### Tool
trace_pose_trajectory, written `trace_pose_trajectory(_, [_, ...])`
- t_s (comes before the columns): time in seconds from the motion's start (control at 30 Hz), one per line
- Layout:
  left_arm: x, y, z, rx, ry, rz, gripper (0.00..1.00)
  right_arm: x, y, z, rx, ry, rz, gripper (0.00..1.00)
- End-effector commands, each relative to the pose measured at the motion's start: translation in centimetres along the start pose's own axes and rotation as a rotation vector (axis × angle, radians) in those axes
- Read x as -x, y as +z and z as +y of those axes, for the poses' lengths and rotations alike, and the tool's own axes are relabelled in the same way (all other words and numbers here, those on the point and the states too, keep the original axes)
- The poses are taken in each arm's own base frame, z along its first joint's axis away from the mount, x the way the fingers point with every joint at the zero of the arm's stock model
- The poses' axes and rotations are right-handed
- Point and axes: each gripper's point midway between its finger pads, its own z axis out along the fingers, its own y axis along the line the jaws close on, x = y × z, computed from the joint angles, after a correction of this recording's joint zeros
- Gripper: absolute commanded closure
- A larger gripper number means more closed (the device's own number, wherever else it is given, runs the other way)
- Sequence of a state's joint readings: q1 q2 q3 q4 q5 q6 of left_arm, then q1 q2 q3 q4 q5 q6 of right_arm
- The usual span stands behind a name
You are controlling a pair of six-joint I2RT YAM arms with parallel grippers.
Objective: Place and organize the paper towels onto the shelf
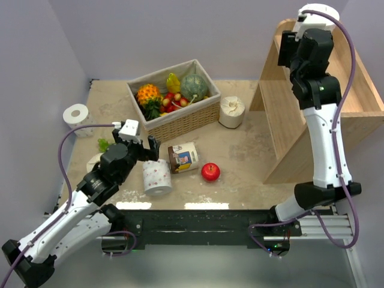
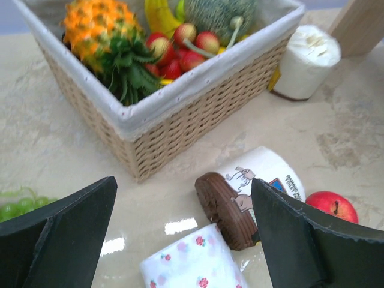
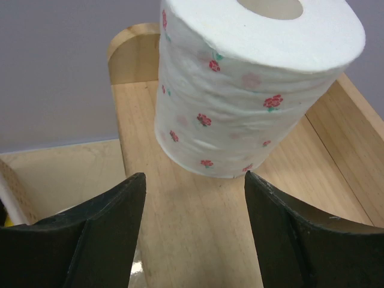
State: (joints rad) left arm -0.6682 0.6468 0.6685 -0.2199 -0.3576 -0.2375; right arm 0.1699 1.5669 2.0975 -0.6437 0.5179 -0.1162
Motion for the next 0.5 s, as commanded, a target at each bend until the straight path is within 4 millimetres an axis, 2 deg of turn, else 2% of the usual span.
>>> trace_pose_trajectory(0.0, [0.5,0.2,1.4,0.117,-0.079,0.029,0.01,1.4,-4.6,1.1,0.201,0.039,-0.049,0.29])
trace_pose_trajectory(0.07, [0.3,0.1,1.9,0.156,-0.098,0.048,0.02,1.8,-6.4,1.9,0.288,0.062,-0.079,0.27])
trace_pose_trajectory(0.1, [0.1,0.0,2.0,0.166,-0.104,0.057,0.02,2.3,-7.2,3.0,0.367,0.072,-0.105,0.27])
trace_pose_trajectory(0.17, [-0.5,-0.2,2.1,0.175,-0.118,0.080,0.02,2.4,-8.9,3.2,0.411,0.100,-0.129,0.27])
trace_pose_trajectory(0.2, [-0.8,-0.3,2.2,0.179,-0.117,0.088,0.02,3.0,-9.8,4.1,0.471,0.129,-0.157,0.27])
trace_pose_trajectory(0.23, [-1.2,-0.4,2.7,0.203,-0.112,0.097,0.02,2.1,-10.0,5.2,0.513,0.131,-0.144,0.27])
trace_pose_trajectory(0.3, [-1.8,-0.8,3.2,0.228,-0.112,0.111,0.02,2.7,-11.8,6.3,0.585,0.182,-0.185,0.28])
trace_pose_trajectory(0.33, [-1.7,-0.9,3.5,0.241,-0.115,0.108,0.02,1.4,-12.6,8.8,0.673,0.175,-0.159,0.28])
trace_pose_trajectory(0.4, [-0.9,-1.3,3.6,0.242,-0.130,0.085,0.02,0.8,-14.1,11.0,0.732,0.159,-0.172,0.28])
trace_pose_trajectory(0.43, [-0.3,-1.5,3.5,0.235,-0.139,0.070,0.02,-1.1,-15.1,13.7,0.791,0.133,-0.133,0.29])
trace_pose_trajectory(0.47, [0.3,-1.6,3.4,0.225,-0.146,0.053,0.02,-1.8,-15.5,15.0,0.814,0.125,-0.127,0.29])
